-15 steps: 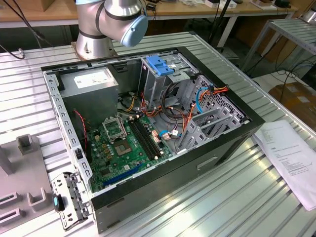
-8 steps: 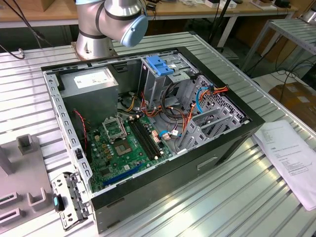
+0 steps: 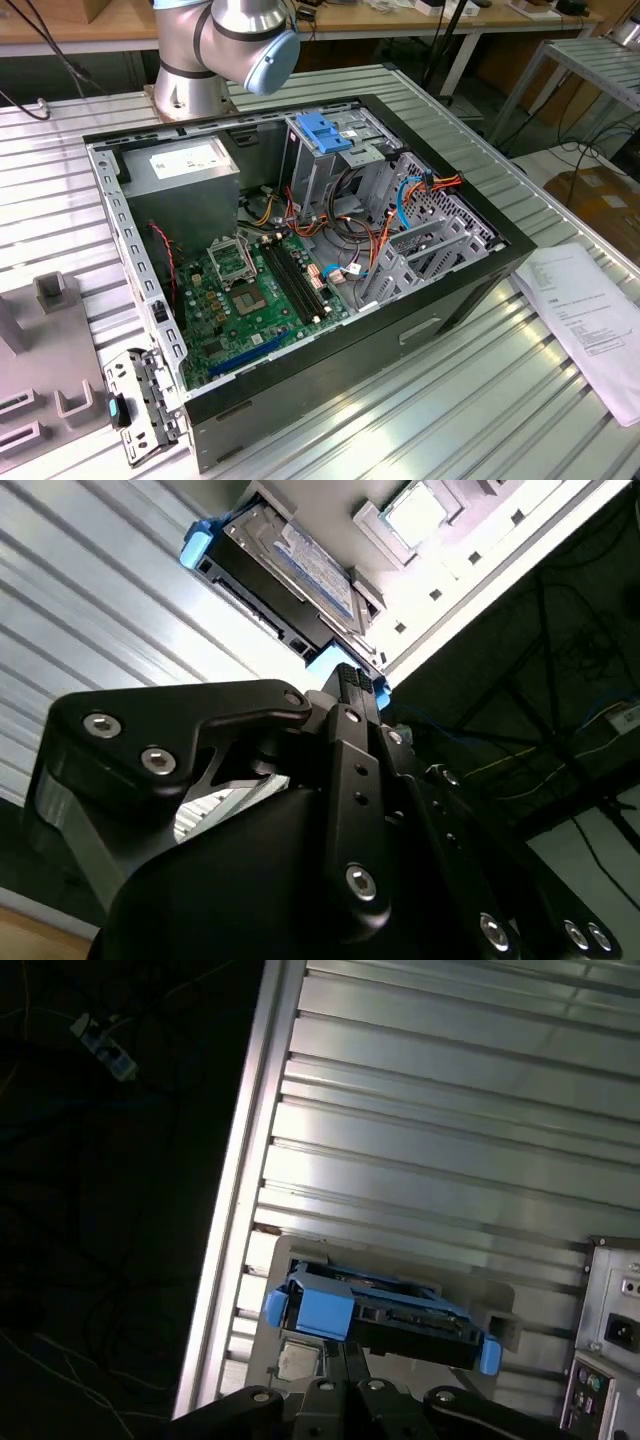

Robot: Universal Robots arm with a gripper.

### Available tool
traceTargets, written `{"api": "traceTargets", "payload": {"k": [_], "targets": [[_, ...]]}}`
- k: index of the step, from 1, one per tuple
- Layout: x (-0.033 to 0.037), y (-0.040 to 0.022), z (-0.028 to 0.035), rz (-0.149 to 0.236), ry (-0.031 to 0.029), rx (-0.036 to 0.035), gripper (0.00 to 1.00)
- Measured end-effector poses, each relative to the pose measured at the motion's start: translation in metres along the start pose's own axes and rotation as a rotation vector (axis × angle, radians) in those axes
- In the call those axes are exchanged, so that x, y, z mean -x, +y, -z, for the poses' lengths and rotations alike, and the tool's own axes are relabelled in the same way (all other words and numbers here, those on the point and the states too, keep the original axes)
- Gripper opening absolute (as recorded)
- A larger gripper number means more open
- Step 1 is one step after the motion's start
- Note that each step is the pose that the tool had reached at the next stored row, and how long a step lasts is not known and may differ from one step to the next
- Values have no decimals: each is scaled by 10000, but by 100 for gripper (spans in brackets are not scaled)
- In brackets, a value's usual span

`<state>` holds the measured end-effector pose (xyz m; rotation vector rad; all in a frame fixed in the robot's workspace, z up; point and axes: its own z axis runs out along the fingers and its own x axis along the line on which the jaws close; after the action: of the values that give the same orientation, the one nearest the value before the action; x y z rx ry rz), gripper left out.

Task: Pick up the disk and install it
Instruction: 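Pick up the disk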

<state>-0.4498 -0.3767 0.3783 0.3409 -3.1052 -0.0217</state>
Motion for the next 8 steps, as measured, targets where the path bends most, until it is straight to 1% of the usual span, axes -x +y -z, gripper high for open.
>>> {"api": "traceTargets", "payload": {"k": [2,3,5,6,8], "targets": [[0,0,-2,387,-6,-8,11],[0,0,-4,759,-8,-16,11],[0,0,-6,1189,-10,-24,11],[0,0,-8,1494,-6,-29,11],[0,0,-11,1870,-3,-36,11]]}}
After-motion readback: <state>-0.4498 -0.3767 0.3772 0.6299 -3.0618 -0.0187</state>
